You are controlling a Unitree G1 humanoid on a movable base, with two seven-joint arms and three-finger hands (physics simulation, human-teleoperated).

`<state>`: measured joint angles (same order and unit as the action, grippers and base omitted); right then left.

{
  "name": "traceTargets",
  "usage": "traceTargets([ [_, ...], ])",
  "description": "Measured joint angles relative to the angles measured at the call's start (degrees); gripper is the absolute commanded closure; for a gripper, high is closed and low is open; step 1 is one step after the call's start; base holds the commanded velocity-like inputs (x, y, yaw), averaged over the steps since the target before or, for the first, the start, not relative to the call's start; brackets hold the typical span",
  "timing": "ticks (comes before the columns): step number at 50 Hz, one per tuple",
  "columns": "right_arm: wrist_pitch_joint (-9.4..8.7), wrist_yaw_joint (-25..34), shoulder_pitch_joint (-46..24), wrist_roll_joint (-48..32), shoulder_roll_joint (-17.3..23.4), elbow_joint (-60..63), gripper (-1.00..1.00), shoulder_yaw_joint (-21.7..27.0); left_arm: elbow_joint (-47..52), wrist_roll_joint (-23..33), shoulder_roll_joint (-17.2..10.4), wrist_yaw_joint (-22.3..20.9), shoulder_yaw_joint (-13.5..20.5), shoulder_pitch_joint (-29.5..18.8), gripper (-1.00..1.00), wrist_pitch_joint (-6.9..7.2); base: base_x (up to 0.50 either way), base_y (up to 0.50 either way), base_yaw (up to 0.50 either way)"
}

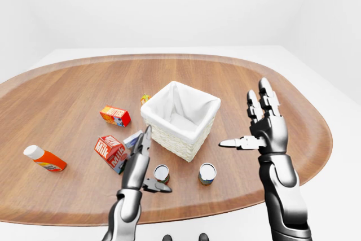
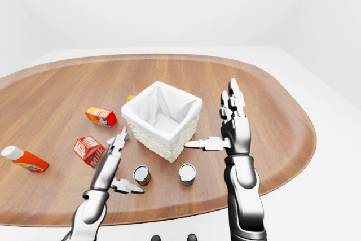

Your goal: Pick up the tomato sauce, and put it in the basket.

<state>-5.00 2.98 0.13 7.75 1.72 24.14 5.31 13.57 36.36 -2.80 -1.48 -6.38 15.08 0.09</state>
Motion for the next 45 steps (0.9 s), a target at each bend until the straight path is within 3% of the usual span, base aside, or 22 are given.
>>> traceTargets([
  [31,0.00,0.08,0.15,-0.06,-0.04,-0.19,-1.00,-0.05,-3.66,0.66,-0.22,1.79,-0.98,-0.22,-1.00,-1.57,0.00,0.00,0.00],
  [45,0.00,0.12,0.16,-0.08,-0.03,-0.45,-1.00,-0.07,-6.86,0.54,-0.29,2.92,-0.73,-0.95,-1.00,-2.95,0.00,0.00,0.00],
])
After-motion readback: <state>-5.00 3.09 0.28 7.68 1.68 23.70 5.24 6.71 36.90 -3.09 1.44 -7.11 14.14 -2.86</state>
